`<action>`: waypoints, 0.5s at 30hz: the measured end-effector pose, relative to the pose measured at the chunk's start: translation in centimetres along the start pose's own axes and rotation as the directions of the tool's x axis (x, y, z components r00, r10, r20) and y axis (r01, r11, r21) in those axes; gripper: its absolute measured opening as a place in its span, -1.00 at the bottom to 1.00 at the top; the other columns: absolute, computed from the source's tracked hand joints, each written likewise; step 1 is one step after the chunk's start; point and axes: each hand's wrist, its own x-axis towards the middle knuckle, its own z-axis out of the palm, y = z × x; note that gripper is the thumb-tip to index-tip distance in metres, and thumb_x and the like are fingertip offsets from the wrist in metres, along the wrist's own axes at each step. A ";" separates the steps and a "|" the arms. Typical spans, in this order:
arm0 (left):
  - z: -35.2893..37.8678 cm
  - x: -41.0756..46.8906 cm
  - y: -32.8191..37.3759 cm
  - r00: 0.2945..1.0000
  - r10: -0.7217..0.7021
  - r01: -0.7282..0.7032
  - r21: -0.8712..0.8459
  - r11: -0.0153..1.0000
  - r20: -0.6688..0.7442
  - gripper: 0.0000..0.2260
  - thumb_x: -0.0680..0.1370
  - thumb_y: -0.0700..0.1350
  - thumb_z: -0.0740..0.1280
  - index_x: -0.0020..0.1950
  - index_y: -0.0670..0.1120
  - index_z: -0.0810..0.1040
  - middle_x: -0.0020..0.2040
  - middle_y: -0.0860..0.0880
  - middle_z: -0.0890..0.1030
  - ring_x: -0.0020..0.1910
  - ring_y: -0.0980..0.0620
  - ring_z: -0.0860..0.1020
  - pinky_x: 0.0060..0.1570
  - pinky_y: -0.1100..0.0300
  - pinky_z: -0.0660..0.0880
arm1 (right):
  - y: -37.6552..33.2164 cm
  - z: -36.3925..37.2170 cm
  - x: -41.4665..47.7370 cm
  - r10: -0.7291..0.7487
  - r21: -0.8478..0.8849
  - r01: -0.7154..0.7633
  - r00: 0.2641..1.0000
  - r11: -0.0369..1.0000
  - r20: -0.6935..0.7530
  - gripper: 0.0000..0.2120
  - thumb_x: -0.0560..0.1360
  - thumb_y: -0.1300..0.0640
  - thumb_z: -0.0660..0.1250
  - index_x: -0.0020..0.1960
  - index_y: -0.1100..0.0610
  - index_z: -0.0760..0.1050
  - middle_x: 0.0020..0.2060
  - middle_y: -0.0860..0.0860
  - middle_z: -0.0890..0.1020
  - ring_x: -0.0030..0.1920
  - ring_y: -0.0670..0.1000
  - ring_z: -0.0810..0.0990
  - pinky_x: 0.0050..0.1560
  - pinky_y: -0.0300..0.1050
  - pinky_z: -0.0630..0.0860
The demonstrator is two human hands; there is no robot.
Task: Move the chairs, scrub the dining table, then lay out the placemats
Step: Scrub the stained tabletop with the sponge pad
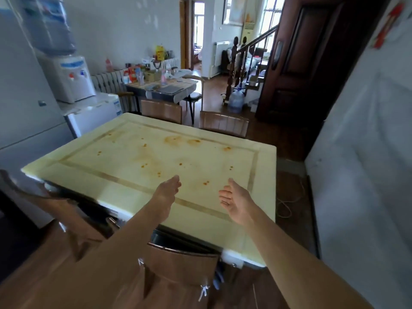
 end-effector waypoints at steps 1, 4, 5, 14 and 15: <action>1.4 0.0 -0.2 1.000 -0.003 0.003 0.002 1.000 0.016 -0.57 0.63 0.03 0.14 0.39 -0.22 0.37 0.34 -0.11 0.45 0.31 -0.04 0.39 0.36 0.07 0.21 | -0.4 -1.1 -0.2 -0.008 0.014 0.008 1.000 1.000 -0.010 -0.47 0.64 -0.03 0.09 0.44 0.33 0.21 0.40 0.25 0.35 0.40 0.21 0.33 0.43 0.00 0.26; 6.5 0.1 -0.1 0.997 0.002 -0.001 -0.006 1.000 0.076 -0.56 0.64 0.03 0.14 0.41 -0.21 0.35 0.35 -0.10 0.44 0.41 -0.06 0.31 0.38 0.06 0.18 | -2.1 -5.8 -0.4 -0.023 0.051 0.026 0.998 0.998 -0.060 -0.47 0.63 -0.04 0.12 0.43 0.33 0.23 0.41 0.27 0.32 0.43 0.24 0.29 0.45 0.03 0.24; 8.6 0.3 -0.1 0.995 -0.002 0.002 -0.009 1.000 0.097 -0.58 0.64 0.03 0.14 0.41 -0.19 0.36 0.30 -0.09 0.46 0.41 -0.05 0.31 0.38 0.06 0.17 | -2.8 -7.8 -0.3 -0.029 0.070 0.034 0.997 0.997 -0.071 -0.46 0.63 -0.04 0.12 0.43 0.33 0.23 0.41 0.27 0.32 0.43 0.24 0.28 0.45 0.03 0.24; 27.0 3.6 1.0 0.989 -0.004 0.003 0.002 1.000 0.150 -0.78 0.61 0.00 0.18 0.08 -0.13 0.47 0.09 -0.05 0.48 0.09 0.01 0.39 0.08 0.16 0.25 | -10.3 -22.3 2.9 -0.078 0.106 0.088 0.993 0.991 -0.091 -0.47 0.62 -0.04 0.12 0.44 0.30 0.22 0.32 0.20 0.44 0.32 0.14 0.42 0.44 0.05 0.27; 29.5 4.0 1.2 0.986 0.001 -0.002 0.007 1.000 0.166 -0.78 0.62 0.00 0.18 0.04 -0.13 0.48 0.06 -0.04 0.49 0.04 0.03 0.41 0.05 0.18 0.28 | -11.3 -24.1 3.6 -0.083 0.108 0.093 0.992 0.990 -0.093 -0.47 0.62 -0.04 0.12 0.44 0.29 0.22 0.30 0.19 0.45 0.30 0.12 0.44 0.42 0.04 0.28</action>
